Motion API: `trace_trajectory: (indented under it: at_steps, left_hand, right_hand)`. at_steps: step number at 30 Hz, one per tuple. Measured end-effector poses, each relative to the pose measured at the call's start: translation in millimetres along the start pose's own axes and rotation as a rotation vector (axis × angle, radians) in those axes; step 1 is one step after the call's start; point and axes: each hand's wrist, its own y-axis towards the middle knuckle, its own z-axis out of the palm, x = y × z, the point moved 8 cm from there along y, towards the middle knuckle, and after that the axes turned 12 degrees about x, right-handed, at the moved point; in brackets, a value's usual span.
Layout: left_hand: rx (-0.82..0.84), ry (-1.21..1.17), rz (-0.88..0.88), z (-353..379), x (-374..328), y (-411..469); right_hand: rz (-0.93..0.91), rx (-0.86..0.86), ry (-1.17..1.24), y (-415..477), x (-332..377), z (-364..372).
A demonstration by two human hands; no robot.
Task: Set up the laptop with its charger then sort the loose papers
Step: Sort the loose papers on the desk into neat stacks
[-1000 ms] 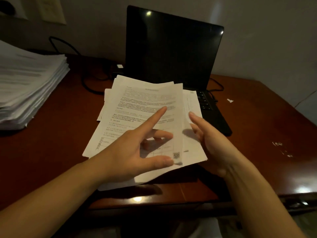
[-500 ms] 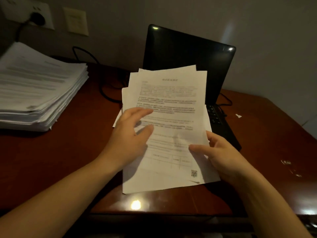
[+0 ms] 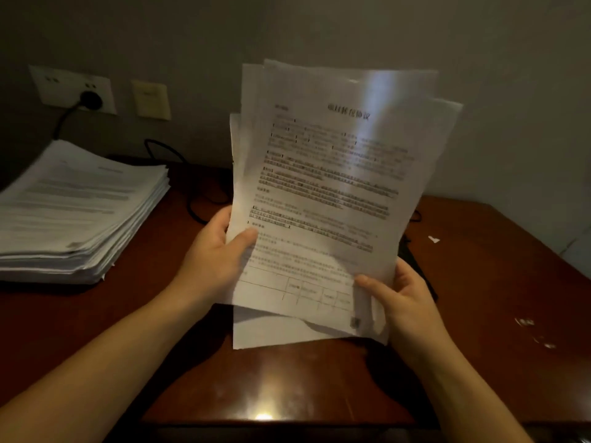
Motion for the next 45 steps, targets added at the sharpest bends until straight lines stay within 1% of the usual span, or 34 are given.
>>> trace_trajectory:
  at_steps: [4, 7, 9, 11, 16, 20, 24, 29, 33, 37, 41, 45]
  left_hand:
    - [0.062, -0.037, 0.129, -2, -32, 2]
    - [0.051, -0.062, 0.189, -5, -41, -2]
    - [0.048, -0.004, 0.196, -1, -36, -9]
    - [0.059, 0.016, 0.184, 9, -26, -16]
    - [-0.034, -0.021, 0.238, 9, -21, -21]
    - [0.004, -0.024, 0.144, 4, 3, -24]
    - [0.004, 0.048, 0.135, -15, 4, -22]
    - [-0.054, 0.05, 0.08, -63, -5, -9]
    - [-0.133, 0.071, 0.021, -112, -15, 2]
    - [-0.135, 0.03, -0.097, -161, -18, 11]
    - [-0.226, 0.165, -0.131, -215, -24, 14]
    - [-0.328, 0.337, -0.229, -276, -19, 12]
  right_hand:
    - [-0.087, -0.005, 0.021, 7, 22, 0]
    - [-0.167, -0.049, 0.029, 10, 35, -2]
    - [-0.208, -0.105, 0.066, 9, 37, 0]
    - [-0.247, -0.121, 0.048, 7, 39, 7]
    - [-0.357, -0.127, 0.054, 8, 47, 14]
    - [-0.284, -0.052, -0.03, 16, 33, 25]
    - [-0.225, 0.024, -0.047, 33, 25, 37]
    - [-0.238, 0.079, -0.071, 63, 40, 68]
    - [-0.255, 0.121, -0.077, 95, 53, 103]
    - [-0.171, 0.209, -0.099, 132, 58, 151]
    - [-0.046, 0.327, -0.009, 164, 55, 205]
    - [0.035, 0.4, 0.098, 183, 46, 259]
